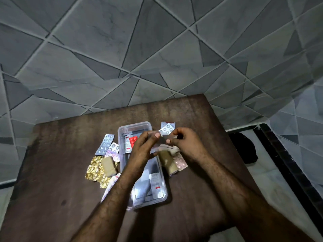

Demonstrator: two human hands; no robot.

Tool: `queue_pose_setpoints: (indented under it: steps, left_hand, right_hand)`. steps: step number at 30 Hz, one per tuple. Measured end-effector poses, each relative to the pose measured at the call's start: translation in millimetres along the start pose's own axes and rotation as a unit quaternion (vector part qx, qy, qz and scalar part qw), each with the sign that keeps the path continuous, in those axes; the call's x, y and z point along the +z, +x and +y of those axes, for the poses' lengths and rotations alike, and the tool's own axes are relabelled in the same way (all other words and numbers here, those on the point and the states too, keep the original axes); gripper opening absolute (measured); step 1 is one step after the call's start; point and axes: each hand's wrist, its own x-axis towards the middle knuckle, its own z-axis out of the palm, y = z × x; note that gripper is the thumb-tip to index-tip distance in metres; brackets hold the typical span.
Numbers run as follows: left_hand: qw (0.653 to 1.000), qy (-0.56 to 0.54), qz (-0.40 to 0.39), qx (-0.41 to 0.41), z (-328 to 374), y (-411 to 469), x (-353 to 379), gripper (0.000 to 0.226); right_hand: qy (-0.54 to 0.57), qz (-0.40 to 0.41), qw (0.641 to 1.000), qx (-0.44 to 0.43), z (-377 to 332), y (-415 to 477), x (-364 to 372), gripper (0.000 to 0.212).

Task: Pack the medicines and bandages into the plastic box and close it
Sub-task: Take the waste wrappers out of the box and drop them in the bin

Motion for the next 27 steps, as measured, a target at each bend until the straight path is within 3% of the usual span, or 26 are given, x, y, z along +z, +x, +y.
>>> queue_pose_setpoints:
  steps: [4,10,15,17,27]
  left_hand:
    - [0.999,-0.019,-0.033,-0.02,-1.0,3.6,51.0,0.02]
    - [0.999,-0.001,-0.044,-0.027,-6.6,25.2,164.9,0.026]
    - [0.999,0.004,-0.048,-0.02,-11.1,50.8,275.8,0.026]
    - [0.998,0.014,-0.056,-0.025,-16.7,60.9,312.0,0.022]
    - [0.985,0.029,-0.087,-0.146,-94.1,142.9,504.2,0.005]
  right_hand:
    - [0.082,0.015,0.996,0.029,14.8,-8.0,-43.2,0.021]
    - [0.17,0.087,0.981,0.034,62.2,-17.5,-129.0,0.016]
    - [0.189,0.115,0.973,0.058,125.0,-9.8,-221.1,0.021]
    - [0.203,0.125,0.968,0.078,145.5,-6.6,-253.1,0.012]
    - [0.312,0.2,0.904,0.211,298.7,39.6,-390.9,0.01]
